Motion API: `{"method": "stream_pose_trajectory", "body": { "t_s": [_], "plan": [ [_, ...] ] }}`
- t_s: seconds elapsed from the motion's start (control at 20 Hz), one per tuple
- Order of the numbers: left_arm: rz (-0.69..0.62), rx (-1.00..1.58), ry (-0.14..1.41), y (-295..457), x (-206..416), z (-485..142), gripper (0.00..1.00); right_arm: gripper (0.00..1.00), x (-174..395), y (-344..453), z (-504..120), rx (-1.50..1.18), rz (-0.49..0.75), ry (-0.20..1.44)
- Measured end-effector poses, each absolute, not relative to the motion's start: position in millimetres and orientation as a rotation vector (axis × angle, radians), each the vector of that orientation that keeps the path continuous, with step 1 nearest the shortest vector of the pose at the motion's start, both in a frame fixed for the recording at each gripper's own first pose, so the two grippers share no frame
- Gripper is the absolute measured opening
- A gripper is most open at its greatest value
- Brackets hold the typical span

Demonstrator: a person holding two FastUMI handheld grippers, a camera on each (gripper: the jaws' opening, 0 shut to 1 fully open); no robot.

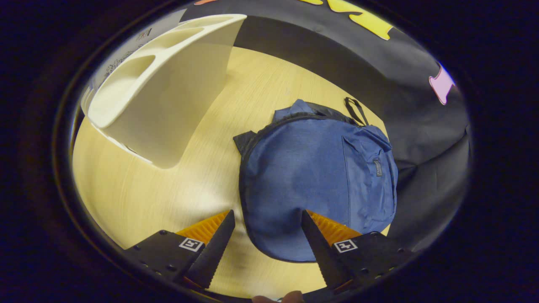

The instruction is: Open the schoolbag, grab two books from the bookshelf and put them into the schoolbag.

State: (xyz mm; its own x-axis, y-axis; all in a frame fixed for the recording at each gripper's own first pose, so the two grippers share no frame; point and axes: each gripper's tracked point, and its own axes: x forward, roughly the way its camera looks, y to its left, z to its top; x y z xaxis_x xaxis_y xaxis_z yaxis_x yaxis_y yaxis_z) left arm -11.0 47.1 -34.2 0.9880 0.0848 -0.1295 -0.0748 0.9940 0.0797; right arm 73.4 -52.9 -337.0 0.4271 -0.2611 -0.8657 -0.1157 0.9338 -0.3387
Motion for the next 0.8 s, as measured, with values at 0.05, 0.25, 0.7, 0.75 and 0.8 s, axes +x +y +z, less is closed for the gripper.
{"method": "stream_pose_trajectory", "body": {
  "t_s": [0.05, 0.25, 0.7, 0.75, 0.8],
  "plan": [
    [0.082, 0.075, 0.138, 47, -12, -35, 0.99, 0.96, 76, -53, -340, -0.375, -0.098, 1.136],
    [0.091, 0.078, 0.148, 51, -12, -37, 0.99, 0.93, 86, -62, -346, -0.365, -0.122, 1.156],
    [0.069, 0.053, 0.175, 40, -5, -44, 0.99, 0.17, 86, -70, -342, -0.299, -0.077, 1.178],
    [0.068, 0.044, 0.183, 39, -5, -47, 0.99, 0.05, 85, -70, -338, -0.288, -0.071, 1.18],
    [0.064, 0.035, 0.192, 37, -4, -50, 0.99, 0.04, 83, -70, -334, -0.28, -0.064, 1.173]
  ]
}}
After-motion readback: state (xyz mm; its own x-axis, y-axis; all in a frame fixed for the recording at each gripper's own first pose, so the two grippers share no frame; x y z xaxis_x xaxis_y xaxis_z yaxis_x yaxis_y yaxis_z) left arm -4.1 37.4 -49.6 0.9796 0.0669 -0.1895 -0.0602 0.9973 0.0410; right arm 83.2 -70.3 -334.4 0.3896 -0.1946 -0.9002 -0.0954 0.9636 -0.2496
